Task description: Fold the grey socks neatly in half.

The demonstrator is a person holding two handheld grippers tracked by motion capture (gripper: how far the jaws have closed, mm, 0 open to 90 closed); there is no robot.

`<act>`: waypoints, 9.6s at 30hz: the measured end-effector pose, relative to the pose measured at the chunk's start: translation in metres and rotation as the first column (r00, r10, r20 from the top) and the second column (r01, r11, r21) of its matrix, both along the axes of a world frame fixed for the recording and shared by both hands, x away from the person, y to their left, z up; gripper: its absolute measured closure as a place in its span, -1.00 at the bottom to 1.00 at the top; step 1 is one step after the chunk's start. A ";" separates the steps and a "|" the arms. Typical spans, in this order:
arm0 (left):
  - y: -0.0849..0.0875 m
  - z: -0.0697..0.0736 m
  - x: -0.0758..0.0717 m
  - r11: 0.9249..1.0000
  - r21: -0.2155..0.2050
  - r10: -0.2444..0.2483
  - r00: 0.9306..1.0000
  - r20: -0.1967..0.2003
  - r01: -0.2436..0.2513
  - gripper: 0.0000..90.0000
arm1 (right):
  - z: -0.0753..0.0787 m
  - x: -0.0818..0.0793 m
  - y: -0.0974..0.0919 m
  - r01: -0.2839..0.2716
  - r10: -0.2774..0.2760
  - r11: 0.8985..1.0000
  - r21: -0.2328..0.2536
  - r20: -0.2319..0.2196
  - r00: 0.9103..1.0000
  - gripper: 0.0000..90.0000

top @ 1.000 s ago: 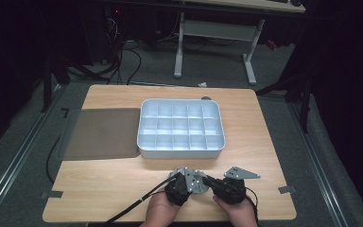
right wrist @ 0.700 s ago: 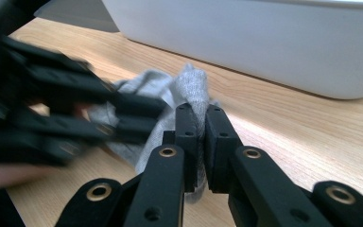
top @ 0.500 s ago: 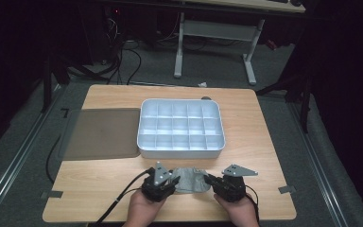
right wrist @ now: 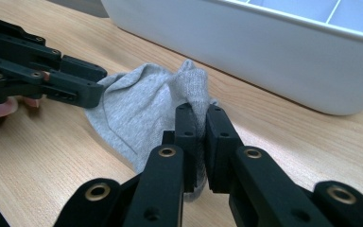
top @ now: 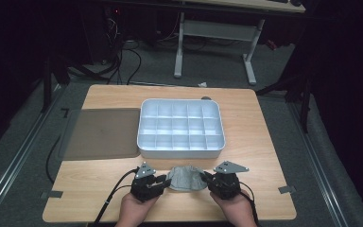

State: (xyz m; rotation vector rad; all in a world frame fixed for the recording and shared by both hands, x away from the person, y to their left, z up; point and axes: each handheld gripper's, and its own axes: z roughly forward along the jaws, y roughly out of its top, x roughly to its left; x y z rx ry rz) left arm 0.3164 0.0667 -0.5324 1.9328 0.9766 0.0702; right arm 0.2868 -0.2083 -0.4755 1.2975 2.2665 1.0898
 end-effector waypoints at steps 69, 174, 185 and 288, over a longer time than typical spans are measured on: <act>-0.053 0.000 -0.012 0.986 0.148 -0.093 0.987 0.131 0.073 0.83 | -0.009 -0.002 0.035 -0.065 0.062 0.997 0.038 0.080 0.995 0.92; -0.033 0.004 -0.028 0.975 0.208 -0.126 0.969 0.212 0.082 0.73 | -0.049 0.008 0.047 -0.128 0.130 0.990 -0.058 0.030 0.991 0.81; -0.033 0.002 -0.026 0.972 0.226 -0.119 0.968 0.222 0.067 0.81 | -0.036 -0.005 0.040 -0.101 0.101 0.995 -0.008 0.050 0.994 0.49; -0.040 0.001 -0.020 0.984 0.166 -0.097 0.981 0.170 0.069 0.74 | -0.034 -0.002 0.052 -0.052 0.052 0.998 -0.032 0.005 0.999 0.98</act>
